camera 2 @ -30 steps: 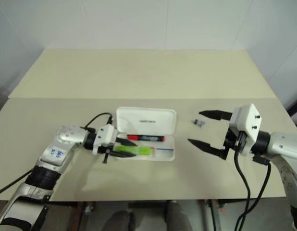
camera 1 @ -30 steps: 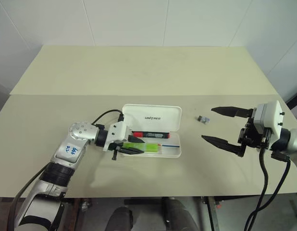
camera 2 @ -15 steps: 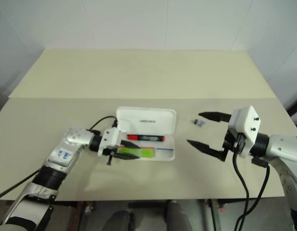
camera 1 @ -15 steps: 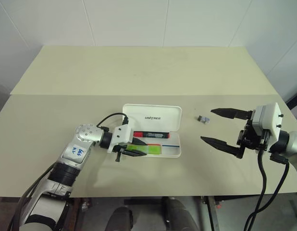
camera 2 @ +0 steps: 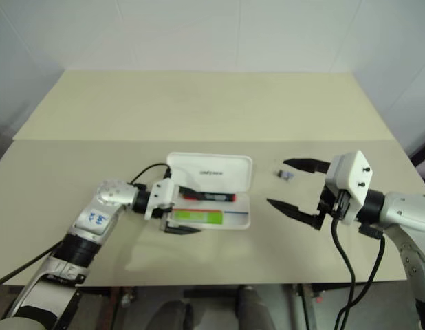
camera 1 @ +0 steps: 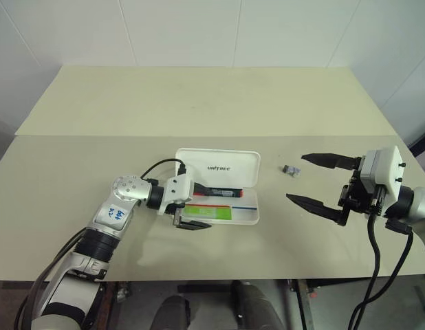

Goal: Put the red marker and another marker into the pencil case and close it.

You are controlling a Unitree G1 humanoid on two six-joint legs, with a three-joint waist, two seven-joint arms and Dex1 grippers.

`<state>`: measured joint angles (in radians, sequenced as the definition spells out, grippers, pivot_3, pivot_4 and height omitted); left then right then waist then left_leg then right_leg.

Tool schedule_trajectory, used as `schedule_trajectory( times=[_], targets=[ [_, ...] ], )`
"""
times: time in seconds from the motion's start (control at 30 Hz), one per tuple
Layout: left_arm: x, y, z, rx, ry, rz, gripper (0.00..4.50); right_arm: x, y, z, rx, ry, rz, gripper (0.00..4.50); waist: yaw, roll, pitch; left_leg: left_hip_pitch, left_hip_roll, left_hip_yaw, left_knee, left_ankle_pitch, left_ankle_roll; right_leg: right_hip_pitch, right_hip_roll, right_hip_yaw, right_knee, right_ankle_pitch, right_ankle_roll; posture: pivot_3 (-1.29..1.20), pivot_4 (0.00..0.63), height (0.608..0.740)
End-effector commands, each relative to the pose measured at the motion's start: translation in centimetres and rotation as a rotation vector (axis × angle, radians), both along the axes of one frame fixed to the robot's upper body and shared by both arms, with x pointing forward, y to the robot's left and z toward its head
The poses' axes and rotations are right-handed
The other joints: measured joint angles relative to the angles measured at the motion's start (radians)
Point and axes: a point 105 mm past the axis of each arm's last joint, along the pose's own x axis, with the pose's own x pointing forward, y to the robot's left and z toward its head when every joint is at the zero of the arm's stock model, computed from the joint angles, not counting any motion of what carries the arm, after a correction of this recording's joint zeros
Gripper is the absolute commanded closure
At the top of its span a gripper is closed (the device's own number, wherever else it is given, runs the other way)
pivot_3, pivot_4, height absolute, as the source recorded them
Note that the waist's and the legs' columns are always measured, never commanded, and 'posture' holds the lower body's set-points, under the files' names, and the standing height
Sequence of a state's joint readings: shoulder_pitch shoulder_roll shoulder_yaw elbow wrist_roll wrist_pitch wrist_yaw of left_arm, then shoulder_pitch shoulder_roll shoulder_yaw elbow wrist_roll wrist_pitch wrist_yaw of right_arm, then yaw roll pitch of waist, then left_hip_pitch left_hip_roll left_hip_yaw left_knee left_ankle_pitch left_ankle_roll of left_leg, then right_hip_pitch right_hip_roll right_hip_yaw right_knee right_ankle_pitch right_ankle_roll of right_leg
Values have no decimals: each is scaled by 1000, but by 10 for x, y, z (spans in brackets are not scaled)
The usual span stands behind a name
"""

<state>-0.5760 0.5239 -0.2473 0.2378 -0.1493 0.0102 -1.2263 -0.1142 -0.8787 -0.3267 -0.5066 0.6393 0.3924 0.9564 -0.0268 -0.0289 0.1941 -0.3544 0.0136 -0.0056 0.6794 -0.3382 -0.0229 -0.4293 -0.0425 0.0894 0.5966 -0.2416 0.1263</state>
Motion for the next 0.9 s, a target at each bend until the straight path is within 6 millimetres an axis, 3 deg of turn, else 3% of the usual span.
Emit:
schedule_trajectory(
  times=[0.03, 0.3, 0.47, 0.6, 0.9],
  targets=[
    [-6, -3, 15, -46, -34, -35, 17, -2, 2, 10, 23, -40, 12, 0, 0, 0, 0, 0, 0, 0, 0, 0, 0, 0, 0, 0, 0, 0, 0, 0, 150, 740],
    [-23, 9, 43, -181, 2, -72, 17, 11, 0, -2, 56, 23, 20, 0, -1, 0, 0, 0, 0, 0, 0, 0, 0, 0, 0, 0, 1, 0, 0, 0, 150, 740],
    [-24, 21, 80, -263, -37, -54, 17, 41, -18, -22, 43, 106, -35, 0, -2, 0, 0, 0, 0, 0, 1, 0, 0, 1, 0, 0, 0, 0, 0, 0, 150, 740],
    [-24, 29, 110, -280, -73, -38, 17, 76, -37, -44, 14, 162, -109, 0, -5, 0, 0, 0, 0, 0, 1, 0, 0, 0, 0, 0, 0, 0, 0, 0, 150, 740],
    [-24, 40, 141, -243, -93, 26, 17, 126, -48, -71, -7, 231, -148, 0, -13, 0, 0, 0, 1, 1, -1, 0, 1, -1, 0, 0, 1, 0, 0, 0, 150, 740]
  ],
)
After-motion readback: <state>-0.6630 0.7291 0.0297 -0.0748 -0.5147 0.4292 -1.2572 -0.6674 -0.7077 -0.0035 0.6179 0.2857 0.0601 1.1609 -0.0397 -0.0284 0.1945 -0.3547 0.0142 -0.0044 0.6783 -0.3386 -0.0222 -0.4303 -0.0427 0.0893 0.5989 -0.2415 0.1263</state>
